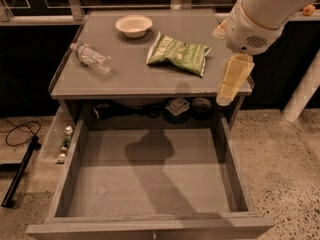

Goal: Place green jalapeno chip bag into top drawer

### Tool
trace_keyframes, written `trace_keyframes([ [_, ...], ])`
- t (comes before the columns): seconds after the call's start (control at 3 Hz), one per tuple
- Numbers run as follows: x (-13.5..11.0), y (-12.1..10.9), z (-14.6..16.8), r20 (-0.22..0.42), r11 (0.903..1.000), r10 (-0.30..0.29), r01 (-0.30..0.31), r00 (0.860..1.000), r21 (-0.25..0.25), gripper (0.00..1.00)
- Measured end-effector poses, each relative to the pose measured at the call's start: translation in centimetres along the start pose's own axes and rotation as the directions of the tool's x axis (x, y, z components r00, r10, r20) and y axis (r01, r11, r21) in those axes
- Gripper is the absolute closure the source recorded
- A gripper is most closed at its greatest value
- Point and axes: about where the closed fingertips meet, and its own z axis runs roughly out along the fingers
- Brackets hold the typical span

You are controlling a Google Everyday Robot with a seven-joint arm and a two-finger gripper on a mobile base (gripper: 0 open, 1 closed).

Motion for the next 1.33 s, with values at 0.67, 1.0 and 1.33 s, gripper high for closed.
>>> trace_keyframes([
  [0.67, -0.8, -5.0, 2.9, 0.098, 1.0000, 0.000, 0.001, 0.995, -0.005, 0.00],
  [1.0, 0.1, -7.0, 4.4, 0.159, 0.9976, 0.063, -0.058, 0.985, -0.039, 0.00],
  [1.33, 0.8, -8.2, 6.1, 0.193, 0.9908, 0.127, -0.116, 0.973, -0.070, 0.00],
])
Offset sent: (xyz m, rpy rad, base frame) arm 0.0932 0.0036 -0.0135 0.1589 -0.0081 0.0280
